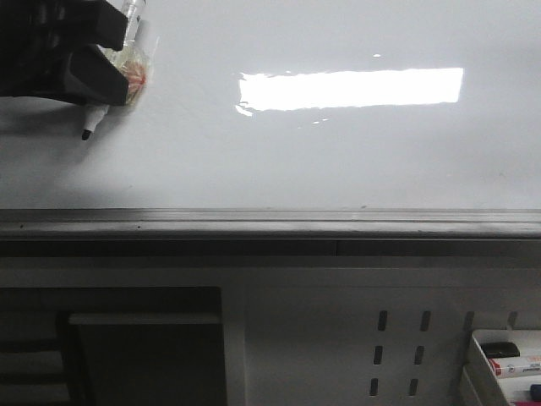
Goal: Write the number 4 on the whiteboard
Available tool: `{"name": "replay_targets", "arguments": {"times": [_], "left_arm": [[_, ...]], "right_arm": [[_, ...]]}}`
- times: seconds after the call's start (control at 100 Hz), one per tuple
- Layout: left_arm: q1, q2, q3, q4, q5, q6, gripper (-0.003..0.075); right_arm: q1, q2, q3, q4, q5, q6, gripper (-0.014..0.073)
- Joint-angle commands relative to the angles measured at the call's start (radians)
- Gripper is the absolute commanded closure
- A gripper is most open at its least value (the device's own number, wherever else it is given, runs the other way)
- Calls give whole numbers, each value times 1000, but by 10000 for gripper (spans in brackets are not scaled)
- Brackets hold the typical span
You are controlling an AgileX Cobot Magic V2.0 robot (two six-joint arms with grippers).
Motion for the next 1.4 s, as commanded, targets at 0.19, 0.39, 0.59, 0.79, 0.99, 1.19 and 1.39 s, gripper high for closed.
{"name": "replay_targets", "arguments": {"times": [0.19,0.39,0.59,0.79,0.99,1.19,1.39], "left_arm": [[-8,-89,-35,125,-20,2,741],[-108,-191,-35,335,62,2,741],[-306,-220,-35,511,143,2,741],[-431,-209,-35,585,151,2,741],[-484,-179,-35,595,147,2,741],[-515,-160,-35,602,71,2,741],[-515,-130,-35,608,61,2,741]], "right_arm": [[-4,10,-39,11,-30,-13,94],[-4,28,-71,257,62,-265,123],[-4,130,-140,549,246,-525,158],[-4,245,-237,608,406,-573,158],[-4,363,-309,680,531,-596,158],[28,454,-346,690,555,-596,158],[124,511,-373,700,526,-608,158]]}}
